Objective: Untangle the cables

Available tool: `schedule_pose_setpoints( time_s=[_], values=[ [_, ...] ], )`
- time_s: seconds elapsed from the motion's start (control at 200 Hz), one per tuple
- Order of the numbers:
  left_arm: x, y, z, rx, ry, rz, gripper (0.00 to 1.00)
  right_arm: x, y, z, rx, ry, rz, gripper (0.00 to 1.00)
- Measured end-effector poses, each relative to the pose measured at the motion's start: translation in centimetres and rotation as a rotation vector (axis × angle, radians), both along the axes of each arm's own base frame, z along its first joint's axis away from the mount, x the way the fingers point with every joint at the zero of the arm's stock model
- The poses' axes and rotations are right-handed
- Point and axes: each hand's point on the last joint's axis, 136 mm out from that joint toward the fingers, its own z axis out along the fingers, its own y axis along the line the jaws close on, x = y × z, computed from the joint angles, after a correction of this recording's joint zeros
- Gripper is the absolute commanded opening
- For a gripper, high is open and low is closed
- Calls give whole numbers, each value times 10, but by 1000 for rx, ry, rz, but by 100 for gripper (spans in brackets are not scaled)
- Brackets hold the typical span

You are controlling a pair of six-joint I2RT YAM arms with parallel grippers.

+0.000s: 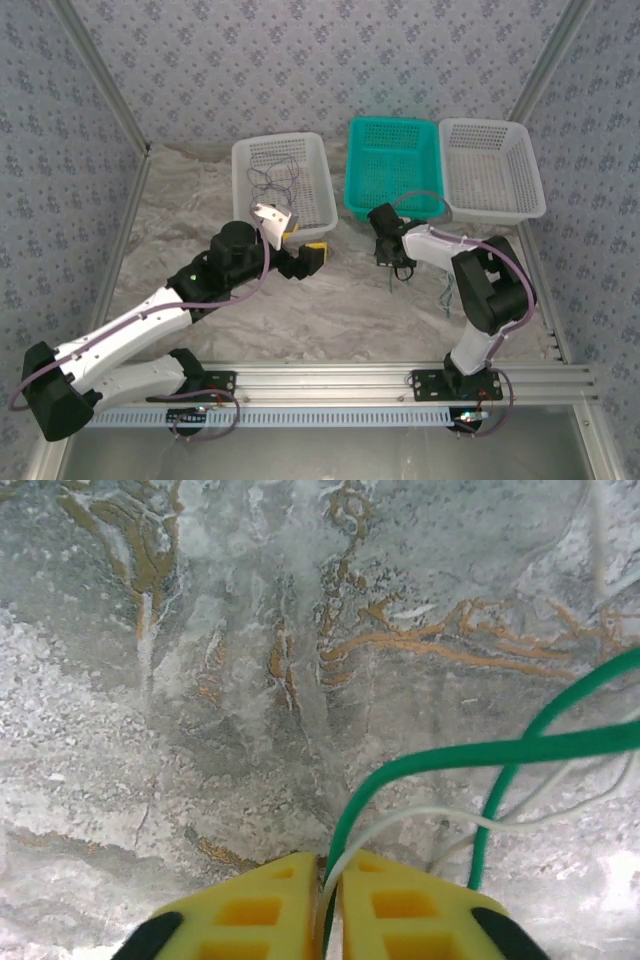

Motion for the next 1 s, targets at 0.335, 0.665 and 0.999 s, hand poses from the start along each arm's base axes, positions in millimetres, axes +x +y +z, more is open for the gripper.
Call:
schedule_pose_setpoints(
  time_s=[0.335,0.665,0.999],
  values=[
    [4,-2,-8,16,14,10,92,-11,22,41,64,-74,49,0],
    [9,-6,-55,42,173,54,91,-41,86,72,423,-121,191,0],
    [10,11,-96,101,252,120,90,-121,120,40,459,-57,487,0]
  ],
)
